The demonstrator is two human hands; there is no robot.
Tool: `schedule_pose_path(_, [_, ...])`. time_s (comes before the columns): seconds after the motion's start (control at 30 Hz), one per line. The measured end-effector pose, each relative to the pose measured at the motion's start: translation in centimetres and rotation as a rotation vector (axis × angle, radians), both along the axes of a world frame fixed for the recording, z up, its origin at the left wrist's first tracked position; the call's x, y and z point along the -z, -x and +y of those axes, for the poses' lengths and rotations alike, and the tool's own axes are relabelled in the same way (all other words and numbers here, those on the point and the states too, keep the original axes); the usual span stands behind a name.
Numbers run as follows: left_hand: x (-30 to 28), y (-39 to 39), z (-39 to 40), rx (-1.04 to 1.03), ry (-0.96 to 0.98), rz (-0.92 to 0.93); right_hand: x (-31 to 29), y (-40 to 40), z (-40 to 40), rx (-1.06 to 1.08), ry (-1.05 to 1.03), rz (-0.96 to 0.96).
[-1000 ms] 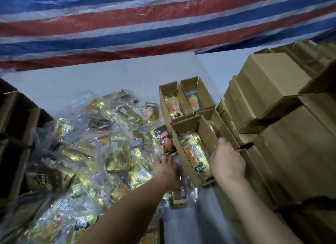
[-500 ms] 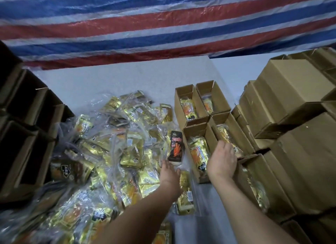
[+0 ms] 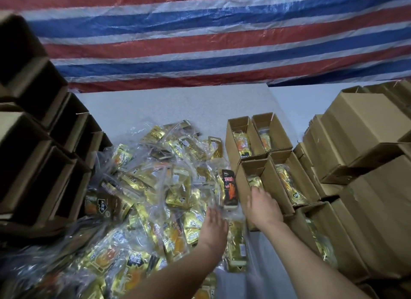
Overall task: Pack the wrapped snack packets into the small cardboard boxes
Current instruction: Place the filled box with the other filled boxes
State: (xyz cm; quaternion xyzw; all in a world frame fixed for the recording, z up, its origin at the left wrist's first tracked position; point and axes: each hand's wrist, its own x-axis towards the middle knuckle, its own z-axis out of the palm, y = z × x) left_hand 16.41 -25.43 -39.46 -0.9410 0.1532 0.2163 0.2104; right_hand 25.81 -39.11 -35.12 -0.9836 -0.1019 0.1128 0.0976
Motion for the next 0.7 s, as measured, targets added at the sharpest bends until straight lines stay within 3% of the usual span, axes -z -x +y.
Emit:
schedule_pose_path(0.17, [-2.9,3.7,4.1,-0.083,0.193,-0.015,-1.2,-0.6,0.3,0.027,-0.027,-0.01])
schedule_pose_path(0.43, [-8.9,10.9,12.1,-0.585,0.588,-0.268,-4.8,2.6,1.9,-0.015,-0.078,-0.16])
schedule_pose_path(0.7, [-17.3,14.6,18.3,-0.714,0.863,-0.672,-9.2,10.7,11.1,-0.176,-0.547,-0.086])
